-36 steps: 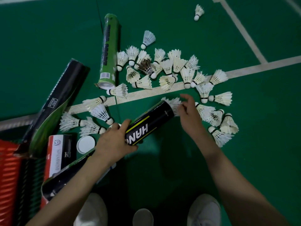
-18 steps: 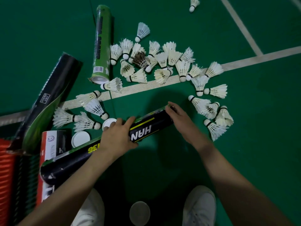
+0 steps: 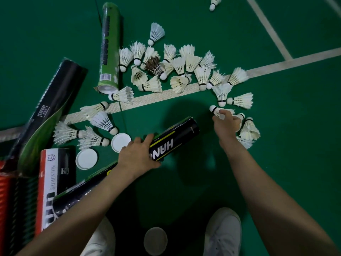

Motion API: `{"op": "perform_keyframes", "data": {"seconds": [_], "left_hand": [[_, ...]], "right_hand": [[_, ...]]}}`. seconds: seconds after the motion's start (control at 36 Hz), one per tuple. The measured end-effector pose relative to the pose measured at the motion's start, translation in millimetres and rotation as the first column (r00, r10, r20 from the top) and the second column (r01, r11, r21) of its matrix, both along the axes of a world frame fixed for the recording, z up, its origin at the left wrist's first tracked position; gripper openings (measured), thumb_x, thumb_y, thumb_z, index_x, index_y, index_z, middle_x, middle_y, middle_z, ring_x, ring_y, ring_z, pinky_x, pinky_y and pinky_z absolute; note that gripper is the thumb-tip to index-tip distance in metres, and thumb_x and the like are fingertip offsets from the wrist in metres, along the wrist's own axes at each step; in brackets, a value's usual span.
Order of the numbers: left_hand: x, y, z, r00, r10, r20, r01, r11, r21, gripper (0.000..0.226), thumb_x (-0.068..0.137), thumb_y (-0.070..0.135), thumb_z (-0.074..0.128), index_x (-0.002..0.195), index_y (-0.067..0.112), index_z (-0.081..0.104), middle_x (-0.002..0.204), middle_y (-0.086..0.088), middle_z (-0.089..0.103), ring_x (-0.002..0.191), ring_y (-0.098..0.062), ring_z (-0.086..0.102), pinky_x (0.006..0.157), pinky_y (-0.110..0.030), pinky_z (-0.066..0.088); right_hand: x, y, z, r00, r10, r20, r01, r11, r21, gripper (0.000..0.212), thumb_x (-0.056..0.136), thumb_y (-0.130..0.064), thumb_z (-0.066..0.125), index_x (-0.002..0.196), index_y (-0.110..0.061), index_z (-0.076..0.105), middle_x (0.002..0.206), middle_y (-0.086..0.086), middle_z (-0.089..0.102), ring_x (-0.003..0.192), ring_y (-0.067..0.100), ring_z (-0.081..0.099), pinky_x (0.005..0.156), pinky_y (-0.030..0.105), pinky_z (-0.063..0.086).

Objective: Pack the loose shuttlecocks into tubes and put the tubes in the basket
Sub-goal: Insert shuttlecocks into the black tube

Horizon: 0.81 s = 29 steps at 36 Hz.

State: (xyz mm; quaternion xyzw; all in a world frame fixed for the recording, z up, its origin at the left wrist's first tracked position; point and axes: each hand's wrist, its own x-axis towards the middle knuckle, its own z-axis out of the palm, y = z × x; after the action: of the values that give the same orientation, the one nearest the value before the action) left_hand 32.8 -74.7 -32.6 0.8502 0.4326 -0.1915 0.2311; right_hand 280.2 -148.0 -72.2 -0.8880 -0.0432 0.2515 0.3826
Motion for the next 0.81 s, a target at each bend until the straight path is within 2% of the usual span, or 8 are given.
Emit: {"op": "perform_keyframes", "data": {"seconds": [0.06,0.14,0.22,0.31,0.42,0.56,0.67,0.81], "left_hand": [[-1,0,0,1.0,0.004,-0.002,-0.004,1.0,-0.003,0.096,0.068,0.057,0.071,0.145,0.03,0.02,0.119,-0.01,0.05,0.111,-0.03,0.052,0.088,-0.038,0.047],[-5,1,1,1.0,0.022,-0.008,-0.022,1.0,-0.006,0.096,0.07,0.057,0.071,0.146,0.03,0.018,0.122,-0.009,0.049,0.113,-0.03,0.051,0.087,-0.037,0.045],[-11,3,2,0.999,0.054,-0.003,-0.054,0.999,-0.007,0.095,0.07,0.056,0.071,0.145,0.03,0.02,0.122,-0.009,0.049,0.113,-0.03,0.051,0.084,-0.037,0.045],[-17,4,3,0.996,0.092,0.012,-0.092,0.996,-0.008,0.093,0.067,0.057,0.071,0.143,0.031,0.023,0.117,-0.008,0.049,0.109,-0.03,0.053,0.083,-0.038,0.047],[-25,6,6,0.994,0.106,0.023,-0.105,0.994,-0.006,0.092,0.066,0.055,0.073,0.141,0.031,0.025,0.114,-0.008,0.049,0.107,-0.031,0.053,0.083,-0.039,0.049],[-32,9,12,0.998,0.064,0.014,-0.065,0.996,0.062,0.094,0.067,0.056,0.072,0.143,0.031,0.022,0.12,-0.008,0.048,0.111,-0.032,0.051,0.087,-0.038,0.045],[-34,7,14,0.999,0.004,0.042,-0.007,0.996,0.085,0.096,0.068,0.056,0.071,0.145,0.032,0.02,0.121,-0.007,0.047,0.113,-0.03,0.048,0.09,-0.038,0.044],[-35,7,16,0.994,0.033,0.107,-0.04,0.997,0.066,0.096,0.068,0.055,0.073,0.146,0.031,0.021,0.12,-0.007,0.048,0.111,-0.03,0.05,0.088,-0.037,0.044]], "right_hand": [[3,1,-3,0.997,0.04,-0.073,-0.044,0.998,-0.05,0.038,0.089,-0.023,0.056,0.127,-0.021,0.053,0.141,0.01,0.027,0.123,0.031,0.038,0.093,0.03,0.039],[1,-1,-6,0.992,0.063,-0.113,-0.065,0.998,-0.019,0.046,0.087,-0.027,0.057,0.132,-0.021,0.051,0.139,0.009,0.044,0.125,0.03,0.042,0.1,0.033,0.038],[-7,-3,-5,0.994,0.109,0.024,-0.11,0.994,0.006,0.042,0.085,-0.022,0.056,0.126,-0.015,0.056,0.129,0.011,0.055,0.12,0.031,0.048,0.105,0.045,0.038],[-16,-3,10,0.983,0.128,0.128,-0.144,0.982,0.122,0.023,0.088,-0.018,0.054,0.11,-0.016,0.062,0.113,0.007,0.06,0.105,0.023,0.055,0.089,0.032,0.045],[-26,-7,28,0.978,0.201,0.056,-0.208,0.928,0.309,0.01,0.089,-0.012,0.057,0.097,-0.017,0.059,0.091,-0.004,0.057,0.078,0.006,0.054,0.06,0.007,0.042],[-35,-5,39,0.929,0.37,-0.011,-0.348,0.883,0.314,0.028,0.091,-0.006,0.05,0.117,-0.017,0.052,0.09,-0.008,0.049,0.079,0.008,0.05,0.072,0.021,0.044],[-50,-1,49,0.884,0.467,-0.031,-0.435,0.843,0.316,0.028,0.099,-0.024,0.045,0.127,-0.021,0.049,0.096,-0.014,0.052,0.088,0.003,0.052,0.078,0.019,0.041],[-63,1,55,0.878,0.47,-0.09,-0.411,0.838,0.359,0.047,0.1,-0.045,0.029,0.143,-0.026,0.032,0.137,-0.011,0.039,0.12,-0.001,0.034,0.097,0.016,0.022]]}}
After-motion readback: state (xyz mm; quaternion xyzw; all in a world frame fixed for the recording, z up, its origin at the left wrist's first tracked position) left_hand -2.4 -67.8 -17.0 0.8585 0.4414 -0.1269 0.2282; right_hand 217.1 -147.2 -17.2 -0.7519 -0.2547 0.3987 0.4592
